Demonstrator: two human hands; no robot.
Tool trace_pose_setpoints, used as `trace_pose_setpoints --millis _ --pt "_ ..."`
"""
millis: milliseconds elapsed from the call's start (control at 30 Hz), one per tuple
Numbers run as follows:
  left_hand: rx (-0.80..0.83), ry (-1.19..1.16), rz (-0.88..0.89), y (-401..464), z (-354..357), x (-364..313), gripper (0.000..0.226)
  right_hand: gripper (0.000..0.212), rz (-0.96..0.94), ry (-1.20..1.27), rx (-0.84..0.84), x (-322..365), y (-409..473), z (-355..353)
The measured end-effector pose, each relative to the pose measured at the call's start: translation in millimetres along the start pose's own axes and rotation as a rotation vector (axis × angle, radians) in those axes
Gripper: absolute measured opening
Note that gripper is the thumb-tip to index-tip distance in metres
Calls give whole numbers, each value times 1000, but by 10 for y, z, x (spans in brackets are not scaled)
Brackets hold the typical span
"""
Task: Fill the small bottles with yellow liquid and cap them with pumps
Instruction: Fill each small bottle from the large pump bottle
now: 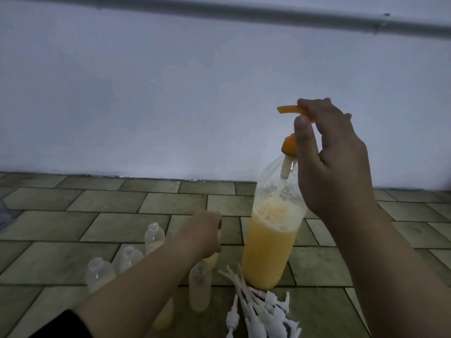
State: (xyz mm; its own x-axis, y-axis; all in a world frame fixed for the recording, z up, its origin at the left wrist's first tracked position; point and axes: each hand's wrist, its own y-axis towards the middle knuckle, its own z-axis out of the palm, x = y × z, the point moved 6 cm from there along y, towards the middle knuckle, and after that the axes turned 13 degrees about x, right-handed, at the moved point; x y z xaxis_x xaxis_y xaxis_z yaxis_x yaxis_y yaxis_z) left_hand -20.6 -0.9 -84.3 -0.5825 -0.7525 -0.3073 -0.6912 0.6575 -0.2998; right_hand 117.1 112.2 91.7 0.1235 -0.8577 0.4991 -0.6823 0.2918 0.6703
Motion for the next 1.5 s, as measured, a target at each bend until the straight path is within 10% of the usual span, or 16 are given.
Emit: trace_pose_setpoints --millis 367,667,1167,1500 --pt "-5 43 -5 0 -5 4 35 41 0 -7 7 -5 -9 -14" --pt "-371 118 43 -787 -251 -147 43 40 -1 -13 4 5 -4 -12" --pt "-115 246 -33 -797 342 -97 35 41 2 5 -9 1 -10 7" --pt "-216 -21 45 -1038 120 -145 39 39 -22 -34 -27 -23 1 14"
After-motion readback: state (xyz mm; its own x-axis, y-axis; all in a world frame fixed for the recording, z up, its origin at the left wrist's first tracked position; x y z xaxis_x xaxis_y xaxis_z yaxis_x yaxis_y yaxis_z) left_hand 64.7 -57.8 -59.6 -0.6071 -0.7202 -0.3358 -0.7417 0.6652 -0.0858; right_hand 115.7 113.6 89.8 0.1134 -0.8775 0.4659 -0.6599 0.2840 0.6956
